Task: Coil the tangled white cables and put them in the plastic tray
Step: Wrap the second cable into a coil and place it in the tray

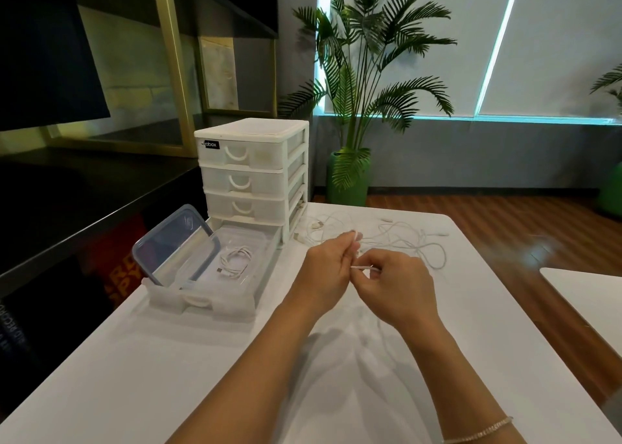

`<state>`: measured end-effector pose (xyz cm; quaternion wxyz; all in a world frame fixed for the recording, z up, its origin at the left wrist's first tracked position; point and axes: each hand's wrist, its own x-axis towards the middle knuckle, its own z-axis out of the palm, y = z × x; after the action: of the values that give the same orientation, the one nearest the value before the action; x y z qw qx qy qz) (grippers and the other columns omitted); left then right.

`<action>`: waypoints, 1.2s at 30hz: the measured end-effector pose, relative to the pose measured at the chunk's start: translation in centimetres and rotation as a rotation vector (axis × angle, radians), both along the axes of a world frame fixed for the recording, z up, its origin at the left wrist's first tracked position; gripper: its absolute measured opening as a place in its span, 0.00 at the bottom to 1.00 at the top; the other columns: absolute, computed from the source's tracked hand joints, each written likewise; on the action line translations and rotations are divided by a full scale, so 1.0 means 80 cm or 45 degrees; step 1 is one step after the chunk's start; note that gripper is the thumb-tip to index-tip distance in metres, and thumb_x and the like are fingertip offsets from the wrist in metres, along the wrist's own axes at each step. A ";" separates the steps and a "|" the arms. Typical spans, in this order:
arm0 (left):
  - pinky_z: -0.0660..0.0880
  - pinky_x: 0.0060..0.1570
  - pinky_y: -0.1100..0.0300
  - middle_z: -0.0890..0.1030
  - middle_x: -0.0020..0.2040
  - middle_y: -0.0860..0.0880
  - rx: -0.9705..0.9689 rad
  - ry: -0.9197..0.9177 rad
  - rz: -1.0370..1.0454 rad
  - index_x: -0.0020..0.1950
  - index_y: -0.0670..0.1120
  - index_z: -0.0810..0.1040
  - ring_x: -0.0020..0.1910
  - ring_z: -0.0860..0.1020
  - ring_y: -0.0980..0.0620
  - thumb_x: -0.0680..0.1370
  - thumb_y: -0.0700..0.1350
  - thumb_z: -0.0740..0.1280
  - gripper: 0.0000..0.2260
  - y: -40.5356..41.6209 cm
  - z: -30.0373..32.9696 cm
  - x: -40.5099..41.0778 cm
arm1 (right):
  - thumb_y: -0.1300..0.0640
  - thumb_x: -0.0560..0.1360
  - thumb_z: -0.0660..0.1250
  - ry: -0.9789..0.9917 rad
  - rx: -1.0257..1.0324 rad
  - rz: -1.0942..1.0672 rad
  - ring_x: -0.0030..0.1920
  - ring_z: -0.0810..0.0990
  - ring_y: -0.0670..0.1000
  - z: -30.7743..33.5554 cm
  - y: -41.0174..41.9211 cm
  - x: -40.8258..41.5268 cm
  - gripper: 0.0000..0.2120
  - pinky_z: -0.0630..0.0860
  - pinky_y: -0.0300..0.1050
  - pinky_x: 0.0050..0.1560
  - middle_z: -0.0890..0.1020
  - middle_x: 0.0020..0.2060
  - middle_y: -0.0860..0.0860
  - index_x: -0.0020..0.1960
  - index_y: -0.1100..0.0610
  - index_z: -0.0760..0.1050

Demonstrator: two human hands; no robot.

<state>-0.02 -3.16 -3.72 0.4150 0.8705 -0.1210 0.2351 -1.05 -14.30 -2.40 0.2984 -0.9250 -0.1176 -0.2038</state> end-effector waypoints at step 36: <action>0.64 0.19 0.71 0.68 0.22 0.52 -2.246 0.611 -0.925 0.60 0.30 0.70 0.18 0.66 0.57 0.82 0.48 0.52 0.22 0.033 0.017 0.002 | 0.49 0.79 0.57 0.133 -0.090 0.394 0.36 0.72 0.48 -0.016 0.012 -0.002 0.15 0.72 0.45 0.43 0.81 0.38 0.52 0.58 0.56 0.75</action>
<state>0.14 -0.49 -2.37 0.9767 0.1831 -0.0748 -0.0838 -1.24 -13.37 -3.69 0.2993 -0.9150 -0.2501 -0.1029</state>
